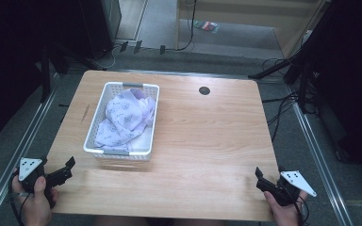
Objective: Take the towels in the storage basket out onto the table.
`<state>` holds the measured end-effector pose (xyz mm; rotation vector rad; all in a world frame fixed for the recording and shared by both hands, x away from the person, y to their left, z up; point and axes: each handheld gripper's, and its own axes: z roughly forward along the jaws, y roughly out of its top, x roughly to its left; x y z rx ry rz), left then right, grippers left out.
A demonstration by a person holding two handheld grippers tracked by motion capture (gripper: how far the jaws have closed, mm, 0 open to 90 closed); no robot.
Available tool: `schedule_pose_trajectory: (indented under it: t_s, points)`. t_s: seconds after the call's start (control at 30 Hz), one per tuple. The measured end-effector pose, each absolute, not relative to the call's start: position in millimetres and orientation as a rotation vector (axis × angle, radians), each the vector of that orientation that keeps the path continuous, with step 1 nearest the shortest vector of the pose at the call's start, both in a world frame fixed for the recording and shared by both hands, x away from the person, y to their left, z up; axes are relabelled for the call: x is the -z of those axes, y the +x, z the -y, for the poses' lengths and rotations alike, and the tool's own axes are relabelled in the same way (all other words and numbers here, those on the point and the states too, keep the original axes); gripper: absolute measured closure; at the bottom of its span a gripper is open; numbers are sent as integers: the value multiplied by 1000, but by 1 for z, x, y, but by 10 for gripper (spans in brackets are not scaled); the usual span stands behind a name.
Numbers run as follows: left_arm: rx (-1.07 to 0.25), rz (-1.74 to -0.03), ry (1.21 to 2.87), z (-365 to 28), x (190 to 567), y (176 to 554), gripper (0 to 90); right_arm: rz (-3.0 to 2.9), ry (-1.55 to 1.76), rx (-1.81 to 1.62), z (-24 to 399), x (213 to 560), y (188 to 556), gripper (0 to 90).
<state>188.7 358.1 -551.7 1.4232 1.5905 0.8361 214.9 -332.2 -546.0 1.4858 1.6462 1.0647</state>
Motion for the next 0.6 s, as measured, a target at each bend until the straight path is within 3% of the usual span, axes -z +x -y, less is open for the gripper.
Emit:
schedule_pose_trajectory:
  t_s: [0.6]
  points:
    - [-782, -1550, 1487, -361, 539, 189, 23, -1650, 1486, -1064, 332, 546, 215, 134]
